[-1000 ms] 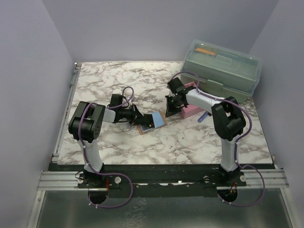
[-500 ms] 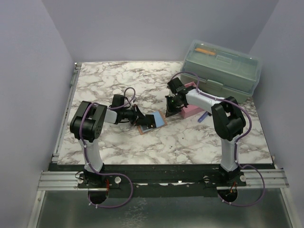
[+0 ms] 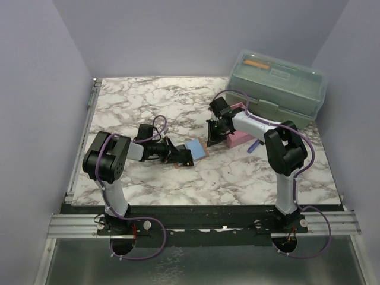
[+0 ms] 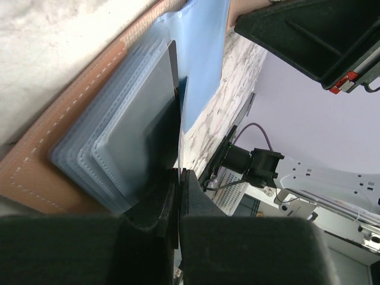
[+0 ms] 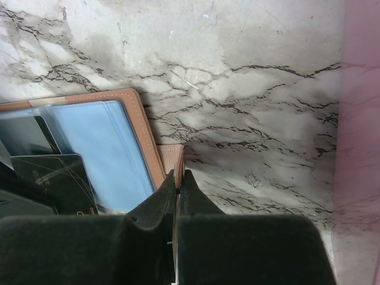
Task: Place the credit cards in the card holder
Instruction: Insert the credit card into the card holder.
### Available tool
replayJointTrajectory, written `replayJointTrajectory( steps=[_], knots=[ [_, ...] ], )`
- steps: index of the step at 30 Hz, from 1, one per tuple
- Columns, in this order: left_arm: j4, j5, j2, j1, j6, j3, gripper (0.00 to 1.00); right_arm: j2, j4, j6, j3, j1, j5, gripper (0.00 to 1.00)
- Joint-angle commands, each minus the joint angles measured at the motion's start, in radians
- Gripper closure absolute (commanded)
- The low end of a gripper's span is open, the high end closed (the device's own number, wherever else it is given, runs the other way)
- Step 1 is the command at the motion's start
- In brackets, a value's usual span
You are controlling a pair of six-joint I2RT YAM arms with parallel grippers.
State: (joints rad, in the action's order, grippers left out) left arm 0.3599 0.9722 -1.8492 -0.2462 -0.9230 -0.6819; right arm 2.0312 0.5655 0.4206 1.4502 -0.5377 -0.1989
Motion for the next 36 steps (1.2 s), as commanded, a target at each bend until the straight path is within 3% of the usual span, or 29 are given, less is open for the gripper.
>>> replayJointTrajectory(
  steps=[1, 20, 22, 29, 36],
  knots=[
    [0.018, -0.024, 0.009, 0.002, 0.013, 0.01, 1.0, 0.018, -0.008, -0.018, -0.001, -0.007, -0.01, 1.0],
    [0.019, -0.029, -0.086, -0.003, 0.018, -0.084, 1.0, 0.022, 0.012, -0.038, 0.018, -0.007, -0.013, 0.98],
    [0.019, -0.023, -0.078, -0.002, 0.017, -0.077, 1.0, 0.028, 0.063, -0.038, 0.056, -0.007, 0.019, 0.92],
    [-0.043, -0.014, 0.06, 0.017, 0.034, 0.004, 1.0, -0.032, 0.174, -0.119, 0.18, -0.071, 0.15, 0.53],
    [-0.196, -0.029, 0.137, 0.026, 0.098, -0.039, 1.0, 0.02, 0.222, -0.132, 0.292, -0.146, 0.144, 0.36]
  ],
)
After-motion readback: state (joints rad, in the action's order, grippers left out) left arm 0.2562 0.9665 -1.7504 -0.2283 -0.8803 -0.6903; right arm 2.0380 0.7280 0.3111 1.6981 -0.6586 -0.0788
